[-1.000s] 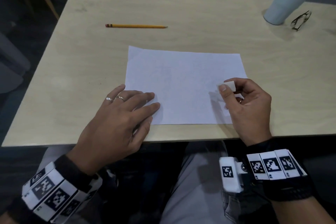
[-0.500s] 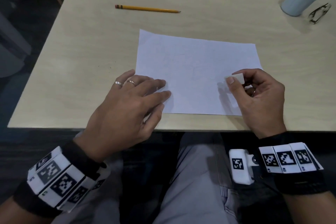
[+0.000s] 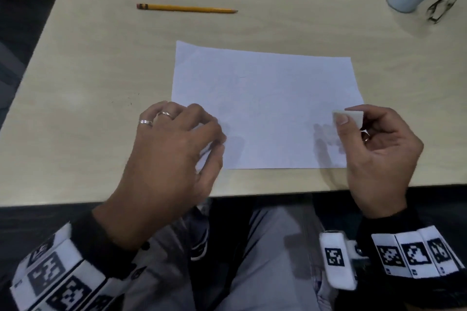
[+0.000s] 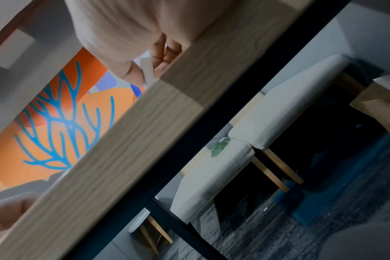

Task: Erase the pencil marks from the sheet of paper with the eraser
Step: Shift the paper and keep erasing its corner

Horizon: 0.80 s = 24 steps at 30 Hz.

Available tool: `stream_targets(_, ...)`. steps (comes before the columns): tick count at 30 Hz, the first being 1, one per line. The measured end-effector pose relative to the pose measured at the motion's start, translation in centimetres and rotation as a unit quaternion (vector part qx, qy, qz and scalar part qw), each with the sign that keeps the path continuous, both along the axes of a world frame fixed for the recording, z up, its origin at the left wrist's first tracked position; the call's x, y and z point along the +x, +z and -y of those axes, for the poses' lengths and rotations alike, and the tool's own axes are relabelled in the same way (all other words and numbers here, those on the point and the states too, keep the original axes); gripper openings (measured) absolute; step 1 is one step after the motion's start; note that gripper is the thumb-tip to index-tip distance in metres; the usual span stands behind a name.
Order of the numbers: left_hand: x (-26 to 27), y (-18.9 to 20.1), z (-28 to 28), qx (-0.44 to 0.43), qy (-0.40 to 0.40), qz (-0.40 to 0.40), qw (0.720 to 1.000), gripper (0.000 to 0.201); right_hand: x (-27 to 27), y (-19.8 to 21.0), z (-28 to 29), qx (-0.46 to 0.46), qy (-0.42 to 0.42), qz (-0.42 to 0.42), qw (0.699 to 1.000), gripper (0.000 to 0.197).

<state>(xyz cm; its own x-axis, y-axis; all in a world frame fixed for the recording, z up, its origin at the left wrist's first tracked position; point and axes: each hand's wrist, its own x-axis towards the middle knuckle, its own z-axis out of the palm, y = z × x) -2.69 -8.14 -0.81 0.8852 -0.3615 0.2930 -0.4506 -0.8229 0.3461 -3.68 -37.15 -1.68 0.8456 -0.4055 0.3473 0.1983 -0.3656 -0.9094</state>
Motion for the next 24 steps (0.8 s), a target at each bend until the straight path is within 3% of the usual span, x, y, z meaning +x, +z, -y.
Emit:
stream_targets(4, 0.3, 0.3, 3.1, -0.016, -0.026, -0.041, 0.999, 0.009, 0.4, 0.1, -0.5, -0.003, 0.006, -0.019, 1.000, 0.006)
stream_targets(6, 0.4, -0.1, 4.2, -0.017, -0.063, -0.072, 0.995, 0.025, 0.4, 0.1, -0.7, -0.012, 0.020, -0.026, 0.999, 0.006)
stream_targets(10, 0.7, -1.0, 4.8, 0.082, -0.060, -0.104, 0.989, 0.061, 0.0, 0.6, -0.5, -0.020, 0.011, -0.028, 0.999, 0.010)
stream_targets(13, 1.0, -1.0, 4.8, 0.102, -0.060, -0.111, 0.987, 0.063, -1.1, 1.2, -1.4, -0.086, 0.064, -0.066, 0.992, 0.009)
stream_targets(16, 0.9, -1.1, 4.7, 0.118, -0.063, -0.107, 0.985, 0.063, -2.5, 1.6, -3.5, -0.159, 0.154, -0.113, 0.969, 0.010)
stream_targets(18, 1.0, -1.2, 4.7, 0.123, -0.065, -0.103, 0.985, 0.063, -2.8, 1.6, -3.5, -0.220, 0.169, -0.117, 0.954, 0.010)
stream_targets(24, 0.9, -1.0, 4.9, 0.130, -0.067, -0.108, 0.983, 0.063, -2.9, 2.4, -1.2, -0.163, 0.123, -0.145, 0.968, 0.015)
